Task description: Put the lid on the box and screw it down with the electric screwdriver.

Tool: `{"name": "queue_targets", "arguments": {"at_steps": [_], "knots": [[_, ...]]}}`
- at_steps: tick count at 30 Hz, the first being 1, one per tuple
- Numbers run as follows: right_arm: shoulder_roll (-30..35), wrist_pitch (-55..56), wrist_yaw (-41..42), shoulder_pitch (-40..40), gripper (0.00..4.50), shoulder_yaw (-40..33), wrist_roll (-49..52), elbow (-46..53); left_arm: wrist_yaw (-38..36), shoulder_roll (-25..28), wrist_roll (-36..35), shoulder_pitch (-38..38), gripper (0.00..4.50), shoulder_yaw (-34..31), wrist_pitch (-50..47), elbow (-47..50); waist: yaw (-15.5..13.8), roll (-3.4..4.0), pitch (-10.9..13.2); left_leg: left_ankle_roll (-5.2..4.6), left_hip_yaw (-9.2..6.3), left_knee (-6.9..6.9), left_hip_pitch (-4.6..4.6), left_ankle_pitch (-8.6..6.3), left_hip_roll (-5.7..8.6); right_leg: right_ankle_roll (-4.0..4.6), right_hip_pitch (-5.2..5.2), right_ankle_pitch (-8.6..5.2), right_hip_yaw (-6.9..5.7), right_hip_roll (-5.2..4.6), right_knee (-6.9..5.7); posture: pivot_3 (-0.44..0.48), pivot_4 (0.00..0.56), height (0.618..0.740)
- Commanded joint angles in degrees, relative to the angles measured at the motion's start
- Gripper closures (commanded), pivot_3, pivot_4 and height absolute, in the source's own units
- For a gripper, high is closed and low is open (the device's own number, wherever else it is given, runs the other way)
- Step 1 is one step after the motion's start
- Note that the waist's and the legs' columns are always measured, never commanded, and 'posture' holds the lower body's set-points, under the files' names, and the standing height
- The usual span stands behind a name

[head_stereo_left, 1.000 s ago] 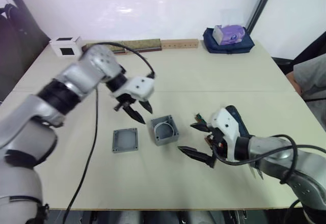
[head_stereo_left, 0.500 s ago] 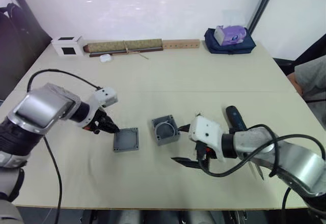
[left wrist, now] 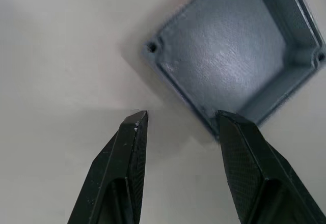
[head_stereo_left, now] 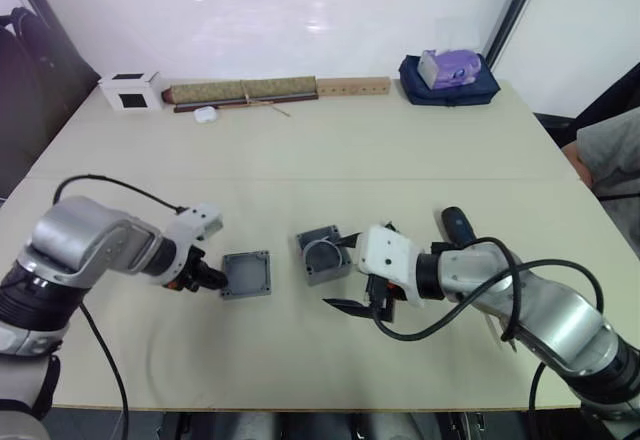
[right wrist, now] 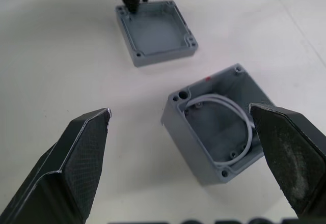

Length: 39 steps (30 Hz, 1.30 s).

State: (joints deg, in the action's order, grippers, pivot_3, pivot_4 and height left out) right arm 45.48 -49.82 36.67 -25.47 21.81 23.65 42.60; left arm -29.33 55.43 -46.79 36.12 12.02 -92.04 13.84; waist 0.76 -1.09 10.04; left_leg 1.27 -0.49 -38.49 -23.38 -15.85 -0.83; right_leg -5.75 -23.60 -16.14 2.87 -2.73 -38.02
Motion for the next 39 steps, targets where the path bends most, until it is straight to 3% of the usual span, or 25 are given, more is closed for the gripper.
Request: {"name": "queue_targets", "arguments": {"at_steps": [1, 9, 13, 15, 21, 24, 28, 31, 35, 39], "knots": [[-1.2, -0.4, -0.7, 0.2, 0.00, -1.5, -0.5, 2.0, 9.2, -2.0, -6.4, -2.3, 2.40, -2.2, -0.5, -0.8, 0.0, 0.06, 0.0, 0.00, 0.00, -0.01, 0.01, 0.00, 0.00, 0.00, 0.02, 0.00, 0.00, 0.00, 0.00, 0.000, 0.150, 0.740], [-2.1, -1.3, -0.6, 0.0, 0.00, -1.8, -1.6, 1.6, 26.2, -8.5, -15.8, -3.3, 2.40, -5.5, -0.5, -6.2, -0.4, 0.32, -0.2, 0.00, -0.03, -0.01, 0.98, -0.01, 0.17, 0.01, 1.05, -0.01, -0.05, -0.17, 0.05, 0.000, 0.150, 0.740], [-1.9, -2.7, -0.5, -0.3, 0.00, -3.2, -1.1, 1.3, 31.2, -10.2, -18.9, -2.5, 3.96, -6.0, -0.5, -7.6, -0.3, 0.33, -0.2, 0.01, -0.03, 0.17, 1.20, -0.01, 0.22, 0.01, 1.23, -0.01, -0.05, -0.20, 0.12, 0.000, 0.150, 0.740], [-1.8, -3.4, -0.3, -0.2, 0.00, -4.2, -0.7, 1.4, 33.1, -10.8, -20.0, -2.2, 4.47, -6.2, -0.5, -8.2, -0.3, 0.33, -0.2, 0.01, -0.03, 0.19, 1.19, -0.01, 0.23, 0.01, 1.21, -0.01, -0.04, -0.21, 0.12, 0.000, 0.150, 0.740], [-3.3, -6.5, 0.1, 1.0, 0.00, -10.2, 3.9, 2.6, 36.9, -13.8, -20.7, -1.6, 4.47, -8.3, -0.5, -8.5, -0.7, 0.35, -0.3, 0.03, -0.04, 0.21, 1.17, 0.00, 0.28, 0.01, 1.21, -0.01, -0.05, -0.27, 0.13, 0.000, 0.150, 0.740], [-9.7, -9.6, -2.5, 1.6, 0.00, -18.6, 11.3, 1.5, 34.8, -16.7, -17.5, 0.9, 4.47, -13.1, 1.6, -8.4, -1.2, 0.33, -0.2, 0.03, -0.04, 0.22, 1.17, 0.01, 0.32, 0.01, 1.21, -0.01, -0.05, -0.28, 0.15, 0.000, 0.150, 0.740], [-18.7, -14.4, -9.2, -0.6, 0.00, -27.1, 16.6, -3.7, 23.7, -15.9, -7.4, 6.6, 4.47, -14.6, 20.3, -11.7, -1.3, -0.05, -0.1, 0.16, -0.04, 0.21, 0.87, 0.08, 0.42, 0.02, 0.91, 0.00, -0.07, -0.22, 0.16, 0.000, 0.150, 0.740], [-29.3, -19.6, -18.4, -6.0, 0.00, -32.7, 19.9, -11.4, 15.0, -18.1, -0.1, 11.2, 4.47, -14.4, 35.6, -15.9, -1.0, -0.09, 0.0, 0.27, 0.04, 0.33, 0.79, 0.14, 0.40, 0.04, 0.72, 0.01, -0.05, -0.20, 0.17, 0.000, 0.150, 0.740], [-36.3, -21.5, -24.7, -10.1, 0.00, -35.6, 20.1, -18.7, 8.9, -22.7, 6.4, 13.8, 4.47, -12.8, 46.6, -20.8, -0.3, 0.01, -0.1, 0.38, 0.11, 0.56, 0.64, 0.21, 0.36, 0.07, 0.48, 0.00, 0.00, -0.15, 0.18, 0.000, 0.150, 0.740], [-40.8, -21.5, -28.5, -13.6, 0.00, -38.2, 21.9, -21.8, 6.1, -26.5, 10.5, 15.0, 4.47, -12.4, 51.1, -23.5, 0.3, 0.00, -0.1, 0.44, 0.13, 0.44, 0.02, 0.25, 0.35, 0.04, -0.16, 0.02, 0.03, -0.15, 0.03, 0.000, 0.150, 0.740]]}}
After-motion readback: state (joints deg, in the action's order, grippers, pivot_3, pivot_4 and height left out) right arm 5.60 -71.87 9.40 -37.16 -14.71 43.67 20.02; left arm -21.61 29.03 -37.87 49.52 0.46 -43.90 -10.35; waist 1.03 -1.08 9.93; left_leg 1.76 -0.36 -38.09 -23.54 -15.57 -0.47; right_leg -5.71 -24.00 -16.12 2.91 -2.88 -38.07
